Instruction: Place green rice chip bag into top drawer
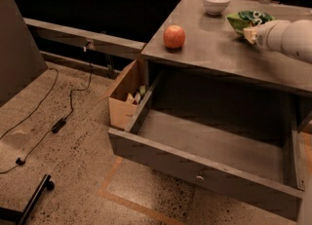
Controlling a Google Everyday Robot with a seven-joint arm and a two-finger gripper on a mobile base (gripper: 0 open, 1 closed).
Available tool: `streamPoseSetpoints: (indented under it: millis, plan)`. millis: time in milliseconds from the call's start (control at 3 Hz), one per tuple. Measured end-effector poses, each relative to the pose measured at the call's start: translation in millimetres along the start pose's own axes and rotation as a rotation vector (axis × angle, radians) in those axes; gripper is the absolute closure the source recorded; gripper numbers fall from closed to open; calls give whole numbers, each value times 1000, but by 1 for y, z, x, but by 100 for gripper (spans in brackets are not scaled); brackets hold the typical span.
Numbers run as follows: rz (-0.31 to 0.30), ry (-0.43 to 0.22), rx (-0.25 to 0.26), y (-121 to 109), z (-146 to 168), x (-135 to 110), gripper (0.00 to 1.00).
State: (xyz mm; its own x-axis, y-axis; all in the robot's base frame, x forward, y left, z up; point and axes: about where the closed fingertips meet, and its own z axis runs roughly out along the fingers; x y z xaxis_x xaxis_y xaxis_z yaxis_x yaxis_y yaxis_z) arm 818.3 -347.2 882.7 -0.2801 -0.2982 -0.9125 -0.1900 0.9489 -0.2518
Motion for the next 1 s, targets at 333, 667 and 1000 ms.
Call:
streamPoseSetpoints:
  millis: [333,667,1000]
  plan:
    - [19,31,-20,13,-46,3,100]
    - [-7,71,-45,36,-103,15,100]
    - [10,93,-57,61,-160,28,100]
